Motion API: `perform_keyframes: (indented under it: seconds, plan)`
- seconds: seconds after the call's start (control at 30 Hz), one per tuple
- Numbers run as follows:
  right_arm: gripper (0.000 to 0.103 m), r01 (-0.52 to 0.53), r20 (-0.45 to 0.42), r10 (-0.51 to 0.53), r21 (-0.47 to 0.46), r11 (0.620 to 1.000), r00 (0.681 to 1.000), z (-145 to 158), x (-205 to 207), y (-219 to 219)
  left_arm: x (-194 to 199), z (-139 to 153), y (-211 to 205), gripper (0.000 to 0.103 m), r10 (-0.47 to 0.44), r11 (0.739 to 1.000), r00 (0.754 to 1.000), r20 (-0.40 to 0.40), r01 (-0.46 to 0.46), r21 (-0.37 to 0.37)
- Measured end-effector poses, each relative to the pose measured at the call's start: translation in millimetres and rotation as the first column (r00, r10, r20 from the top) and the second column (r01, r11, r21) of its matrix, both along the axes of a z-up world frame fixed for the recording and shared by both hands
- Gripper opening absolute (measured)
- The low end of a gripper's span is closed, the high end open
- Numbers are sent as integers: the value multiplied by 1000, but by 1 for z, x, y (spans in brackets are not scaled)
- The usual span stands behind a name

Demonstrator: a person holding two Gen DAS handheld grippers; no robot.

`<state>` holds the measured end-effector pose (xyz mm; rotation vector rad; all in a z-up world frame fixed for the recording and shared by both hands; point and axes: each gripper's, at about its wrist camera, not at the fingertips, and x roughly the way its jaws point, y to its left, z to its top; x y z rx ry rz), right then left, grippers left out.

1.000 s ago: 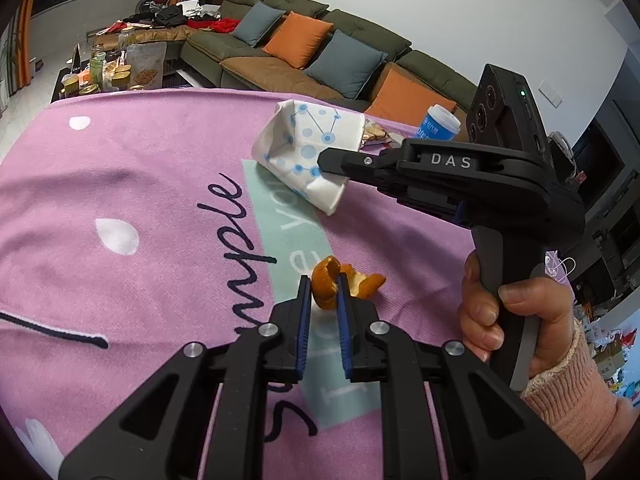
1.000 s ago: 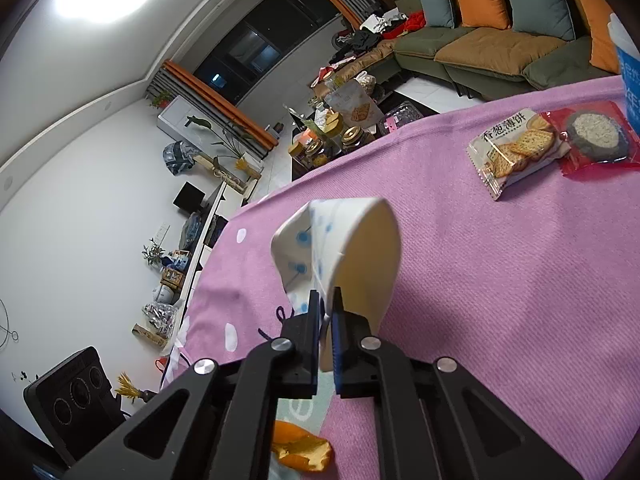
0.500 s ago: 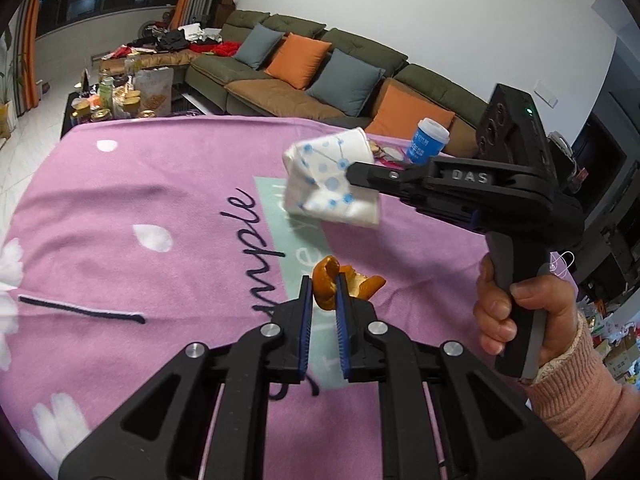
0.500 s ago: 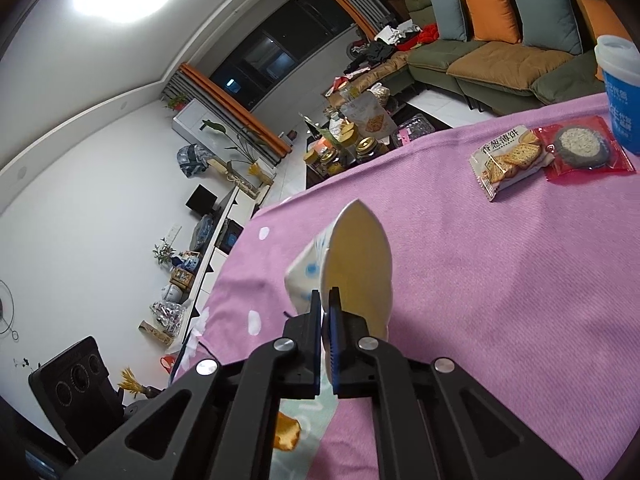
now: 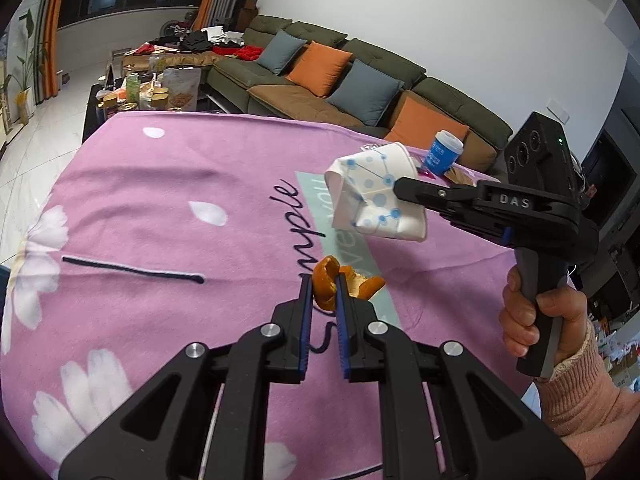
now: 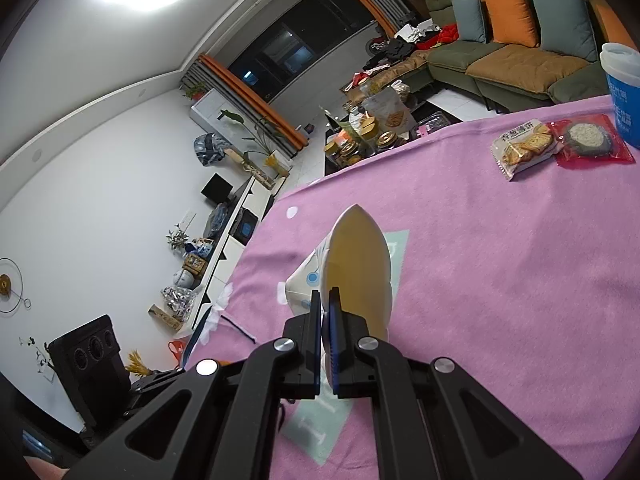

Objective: Collect trash
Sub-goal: 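Lift the peel and paper cup off the blanket with both grippers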

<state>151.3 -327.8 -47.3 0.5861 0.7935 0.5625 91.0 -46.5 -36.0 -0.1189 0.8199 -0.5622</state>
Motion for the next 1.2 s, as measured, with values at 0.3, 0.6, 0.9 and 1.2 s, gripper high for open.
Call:
perform_keyframes:
  seconds: [0.3, 0.6, 0.9, 1.2]
  plan:
    - [3, -50, 19, 50, 24, 998, 999, 6, -9, 10, -7, 5, 14, 11, 39, 999, 999, 9, -39, -3]
    - [3, -118, 35, 117, 27, 993, 992, 10, -13, 29, -17, 7, 34, 11, 76, 997, 997, 20, -76, 2]
    - [3, -161, 37, 159, 35, 986, 987, 10, -14, 41, -25, 11, 55, 11, 123, 992, 992, 33, -123, 5]
    - [3, -197, 36, 196, 38, 980, 980, 11, -14, 56, -33, 17, 72, 11, 163, 986, 986, 45, -164, 11]
